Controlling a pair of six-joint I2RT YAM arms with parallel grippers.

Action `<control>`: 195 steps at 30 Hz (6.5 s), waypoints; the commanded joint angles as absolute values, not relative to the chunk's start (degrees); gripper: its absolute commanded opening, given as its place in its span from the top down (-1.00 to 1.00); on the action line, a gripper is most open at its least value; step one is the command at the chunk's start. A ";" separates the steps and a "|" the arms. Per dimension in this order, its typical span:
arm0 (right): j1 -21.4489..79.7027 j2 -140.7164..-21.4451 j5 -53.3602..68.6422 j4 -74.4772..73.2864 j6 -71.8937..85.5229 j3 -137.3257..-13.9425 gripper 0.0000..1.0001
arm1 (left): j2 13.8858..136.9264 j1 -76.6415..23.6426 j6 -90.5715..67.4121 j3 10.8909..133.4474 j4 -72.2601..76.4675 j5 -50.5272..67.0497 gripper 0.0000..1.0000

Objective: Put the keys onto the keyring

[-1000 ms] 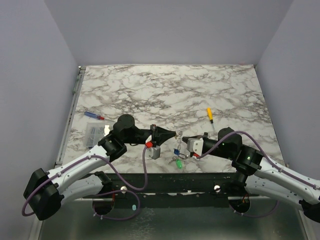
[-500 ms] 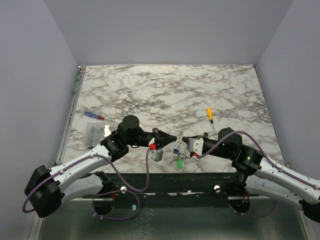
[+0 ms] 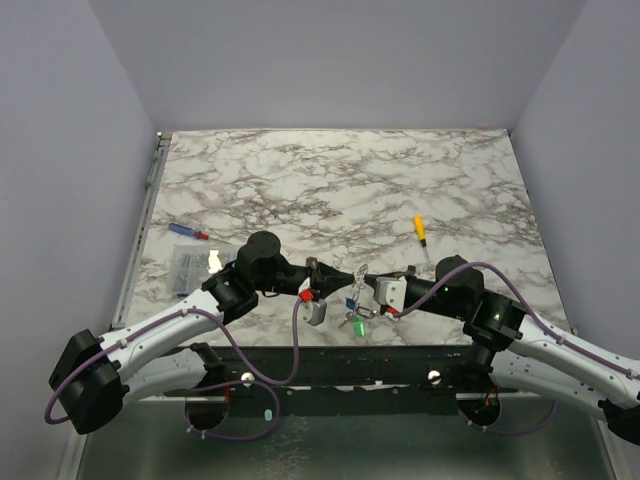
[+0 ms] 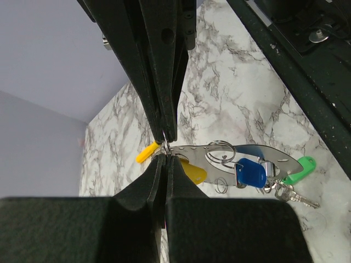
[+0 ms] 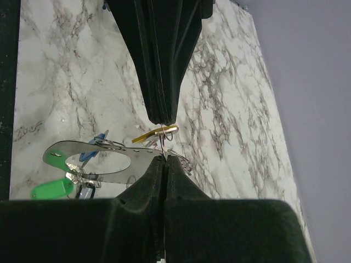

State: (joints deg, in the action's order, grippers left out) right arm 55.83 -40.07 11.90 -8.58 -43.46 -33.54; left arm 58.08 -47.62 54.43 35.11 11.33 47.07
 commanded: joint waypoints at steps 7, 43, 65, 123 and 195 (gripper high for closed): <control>56.07 -40.25 12.74 -4.80 -42.50 -32.88 0.99 | 58.36 -48.19 55.36 36.04 11.20 49.13 1.00; 56.07 -39.23 10.06 -4.42 -41.97 -32.54 0.99 | 58.36 -48.74 55.23 35.68 11.20 48.58 1.00; 56.07 -37.62 9.32 -3.16 -41.40 -32.37 0.99 | 58.44 -48.74 55.37 35.42 11.24 46.86 1.00; 56.07 -34.82 10.02 -0.53 -39.68 -31.82 0.99 | 58.88 -48.69 39.49 32.49 28.31 39.36 0.38; 56.07 -33.73 10.35 4.38 -40.00 -30.60 0.99 | 64.30 -48.99 29.97 32.16 38.36 43.12 0.67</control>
